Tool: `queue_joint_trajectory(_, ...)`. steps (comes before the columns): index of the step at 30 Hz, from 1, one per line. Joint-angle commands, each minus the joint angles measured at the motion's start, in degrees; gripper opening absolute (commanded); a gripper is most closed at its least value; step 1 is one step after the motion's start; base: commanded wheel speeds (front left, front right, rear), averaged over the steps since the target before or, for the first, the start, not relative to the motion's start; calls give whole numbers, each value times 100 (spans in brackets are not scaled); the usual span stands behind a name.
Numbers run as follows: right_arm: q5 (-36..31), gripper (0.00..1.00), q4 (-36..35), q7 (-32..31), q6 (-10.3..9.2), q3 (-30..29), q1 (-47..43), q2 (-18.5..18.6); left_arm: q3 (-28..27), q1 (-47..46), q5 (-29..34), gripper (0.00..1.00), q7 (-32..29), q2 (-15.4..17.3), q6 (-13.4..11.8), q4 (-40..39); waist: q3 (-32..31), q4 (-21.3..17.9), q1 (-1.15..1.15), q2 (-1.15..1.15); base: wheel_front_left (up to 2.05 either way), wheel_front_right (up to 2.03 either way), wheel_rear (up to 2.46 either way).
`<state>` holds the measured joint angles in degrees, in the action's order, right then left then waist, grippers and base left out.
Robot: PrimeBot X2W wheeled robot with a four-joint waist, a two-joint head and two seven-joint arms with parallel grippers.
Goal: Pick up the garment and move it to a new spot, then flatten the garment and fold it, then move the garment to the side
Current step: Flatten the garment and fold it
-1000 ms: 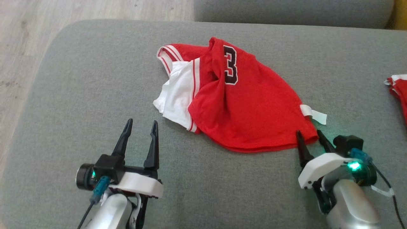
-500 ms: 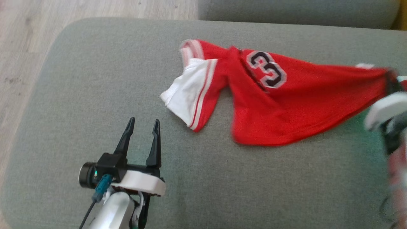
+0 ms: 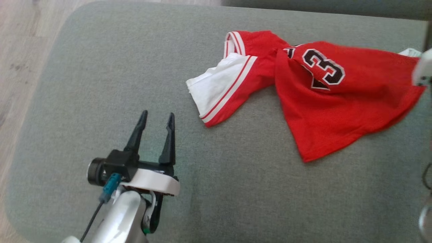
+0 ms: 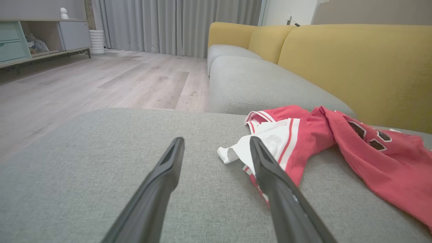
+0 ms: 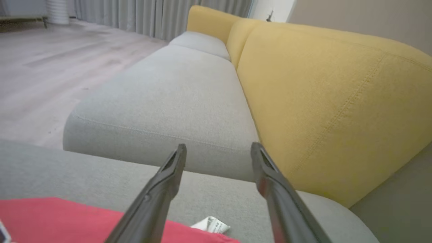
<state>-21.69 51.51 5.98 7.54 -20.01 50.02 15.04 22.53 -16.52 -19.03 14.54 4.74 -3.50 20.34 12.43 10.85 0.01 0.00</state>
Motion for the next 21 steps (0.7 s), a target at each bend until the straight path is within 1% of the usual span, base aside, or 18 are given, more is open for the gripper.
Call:
queue_joint_trajectory(1, -17, 100, -111, 232, -5, 62, 177, -113, -268, -225, 91, 100, 46, 33, 19, -141, -44, -92, -1, 0, 0, 0, 0)
queue_joint_trajectory(7, 180, 100, -56, 777, -5, 159, -12, -741, -481, -128, 173, 100, 46, 64, 51, -162, -295, -399, -1, 0, 0, 0, 0)
queue_joint_trajectory(11, 594, 100, -349, 885, -5, 404, -386, -1108, -607, 12, 205, 100, 46, 67, 75, -173, -522, -640, -1, 0, 0, 0, 0)
queue_joint_trajectory(14, 1132, 100, -793, 897, -5, 845, -894, -1204, -660, 149, 217, 100, 46, 51, 104, -152, -691, -787, -1, 0, 0, 0, 0)
queue_joint_trajectory(17, 2046, 100, -1317, 899, -5, 1565, -1621, -1212, -714, 270, 209, 100, 46, 24, 131, -130, -833, -896, -1, 0, 0, 0, 0)
queue_joint_trajectory(18, 2046, 100, -1317, 899, -5, 1565, -1621, -1212, -714, 270, 209, 100, 46, 24, 131, -130, -833, -896, -1, 0, 0, 0, 0)
queue_joint_trajectory(21, 2613, 100, -1920, 900, -5, 1900, -2448, -1214, -757, 401, 234, 100, 46, 4, 144, -133, -933, -993, -1, 0, 0, 0, 0)
